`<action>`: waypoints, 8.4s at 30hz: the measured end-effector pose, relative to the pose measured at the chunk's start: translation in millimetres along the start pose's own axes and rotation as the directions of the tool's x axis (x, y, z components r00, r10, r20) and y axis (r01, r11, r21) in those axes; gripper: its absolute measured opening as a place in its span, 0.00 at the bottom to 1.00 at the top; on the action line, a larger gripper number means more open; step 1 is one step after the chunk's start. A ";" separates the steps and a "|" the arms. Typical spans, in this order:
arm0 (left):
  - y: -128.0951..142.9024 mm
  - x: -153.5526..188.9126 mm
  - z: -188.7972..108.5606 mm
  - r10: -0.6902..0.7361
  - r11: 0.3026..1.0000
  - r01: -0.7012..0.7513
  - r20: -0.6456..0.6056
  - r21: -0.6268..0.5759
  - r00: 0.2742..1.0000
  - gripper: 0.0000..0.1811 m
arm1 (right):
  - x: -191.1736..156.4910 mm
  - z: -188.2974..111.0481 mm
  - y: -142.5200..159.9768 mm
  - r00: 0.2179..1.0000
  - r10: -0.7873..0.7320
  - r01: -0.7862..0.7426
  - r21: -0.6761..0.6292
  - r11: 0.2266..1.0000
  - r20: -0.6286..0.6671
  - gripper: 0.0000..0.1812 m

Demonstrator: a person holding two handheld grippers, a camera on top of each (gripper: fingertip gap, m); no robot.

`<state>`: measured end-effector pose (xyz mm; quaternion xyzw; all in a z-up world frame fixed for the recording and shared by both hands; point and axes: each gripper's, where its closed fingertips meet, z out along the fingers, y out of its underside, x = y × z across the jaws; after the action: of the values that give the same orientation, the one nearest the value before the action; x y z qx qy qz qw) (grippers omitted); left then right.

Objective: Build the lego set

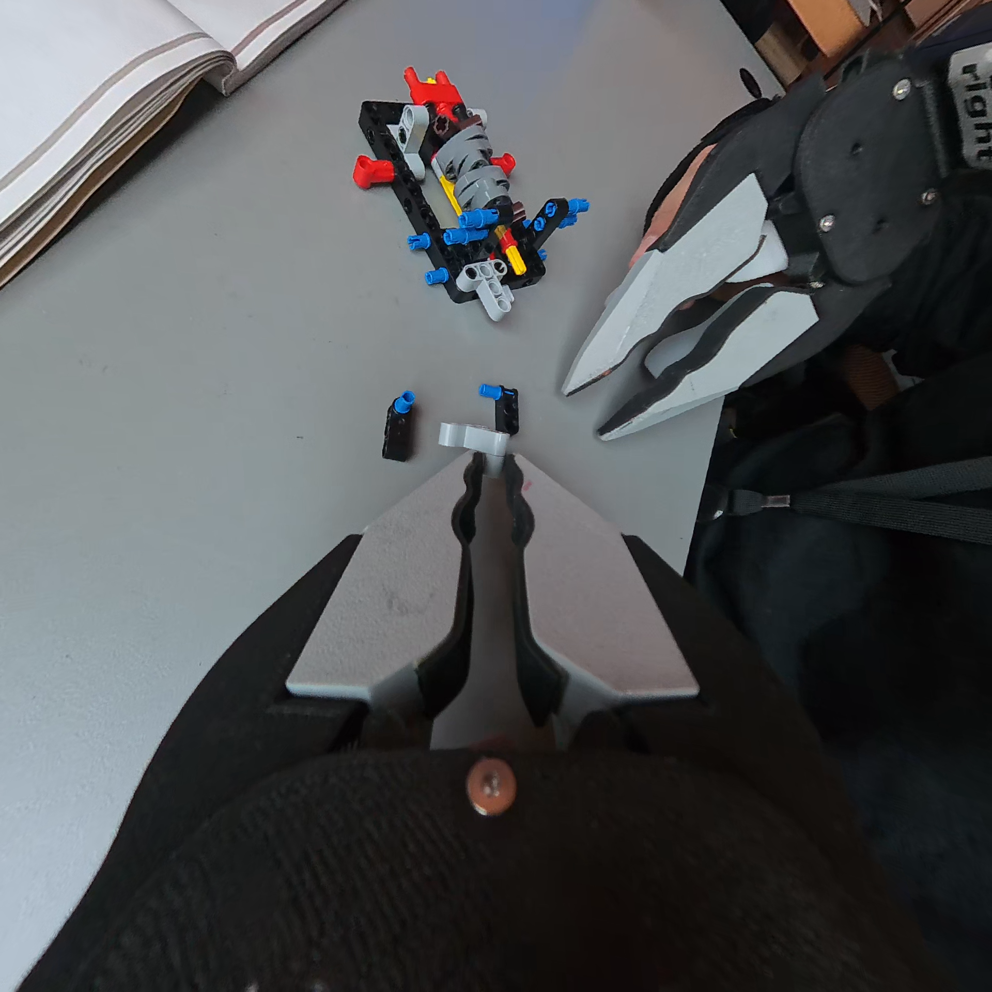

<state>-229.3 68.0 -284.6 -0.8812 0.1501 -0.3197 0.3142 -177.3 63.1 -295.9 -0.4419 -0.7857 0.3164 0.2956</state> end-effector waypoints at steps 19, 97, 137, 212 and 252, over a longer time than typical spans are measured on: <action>9.9 1.7 1.1 -0.112 0.994 0.111 -0.065 -0.021 0.992 0.03 | 27.1 16.1 -10.6 0.984 -0.119 0.109 -0.079 0.991 -0.134 0.12; 30.7 2.4 -8.7 0.230 0.971 -0.217 0.164 -0.097 0.959 0.14 | 25.9 31.9 -40.1 0.999 0.036 -0.040 -0.209 0.977 -0.024 0.10; -33.6 29.8 29.1 0.463 0.881 -0.467 0.350 -0.077 0.815 0.03 | 33.9 -52.7 -6.5 0.906 0.421 -0.415 0.105 0.904 -0.037 0.11; -56.0 60.3 29.1 0.547 0.704 -0.680 0.454 0.204 0.703 0.03 | 32.7 -60.9 -39.6 0.892 0.414 -0.449 0.458 0.767 0.181 0.05; -51.8 53.2 36.6 0.523 0.749 -0.639 0.435 0.176 0.733 0.03 | 36.7 -56.4 -35.5 0.893 0.432 -0.440 0.434 0.786 0.123 0.03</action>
<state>-162.0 99.2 -247.9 -0.7688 0.3088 -0.0569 0.5571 -169.3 94.3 -227.0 -0.5277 -0.5695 0.5530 0.3023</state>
